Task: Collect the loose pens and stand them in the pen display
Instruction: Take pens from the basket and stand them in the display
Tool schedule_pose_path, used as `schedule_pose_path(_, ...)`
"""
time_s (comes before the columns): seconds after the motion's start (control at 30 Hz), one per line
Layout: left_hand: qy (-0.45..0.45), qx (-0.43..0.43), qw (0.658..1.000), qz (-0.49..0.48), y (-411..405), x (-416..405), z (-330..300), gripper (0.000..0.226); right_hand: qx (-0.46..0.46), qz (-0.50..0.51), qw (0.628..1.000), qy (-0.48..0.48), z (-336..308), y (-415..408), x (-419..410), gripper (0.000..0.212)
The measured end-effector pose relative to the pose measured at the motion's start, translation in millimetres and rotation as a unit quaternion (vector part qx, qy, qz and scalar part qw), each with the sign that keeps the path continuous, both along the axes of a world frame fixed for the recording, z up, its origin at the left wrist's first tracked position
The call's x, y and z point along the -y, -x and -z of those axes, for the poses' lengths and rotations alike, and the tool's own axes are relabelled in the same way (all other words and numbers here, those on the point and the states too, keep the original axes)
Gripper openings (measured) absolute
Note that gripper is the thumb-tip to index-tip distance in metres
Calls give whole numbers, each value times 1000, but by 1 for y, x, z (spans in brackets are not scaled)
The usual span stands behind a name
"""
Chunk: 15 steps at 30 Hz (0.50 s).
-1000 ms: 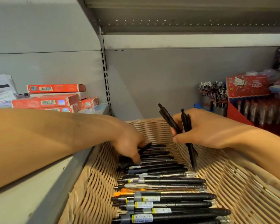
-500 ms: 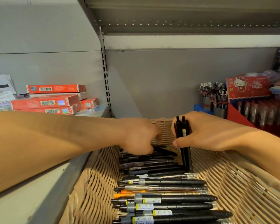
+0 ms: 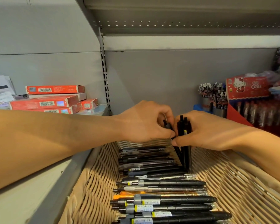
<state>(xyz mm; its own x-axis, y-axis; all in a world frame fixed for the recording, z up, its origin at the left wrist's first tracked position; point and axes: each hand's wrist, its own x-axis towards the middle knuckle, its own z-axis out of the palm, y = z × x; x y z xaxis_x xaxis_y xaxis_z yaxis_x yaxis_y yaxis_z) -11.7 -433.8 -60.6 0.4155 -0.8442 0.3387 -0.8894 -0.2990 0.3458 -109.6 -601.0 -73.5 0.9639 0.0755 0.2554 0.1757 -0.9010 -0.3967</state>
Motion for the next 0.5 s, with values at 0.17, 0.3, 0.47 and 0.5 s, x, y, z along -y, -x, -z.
schedule_pose_path(0.17, 8, -66, 997, 25, 4, -1, -2, 25, -7, 6, 1000, 2, -2, 3, -4, 22)
schedule_pose_path(0.3, 12, -96, 995, 16, 0, -2, -4, 16, -20, -4, 1000, -2, -2, 4, -3, 18)
schedule_pose_path(0.47, -178, -24, 983, -40, -6, -4, -1, 12, -26, 4, 1000, -9, 0, 4, -1, 26)
schedule_pose_path(0.5, -278, 35, 958, -58, -7, -5, 1, 24, -28, 1, 1000, -10, 0, 4, -1, 24)
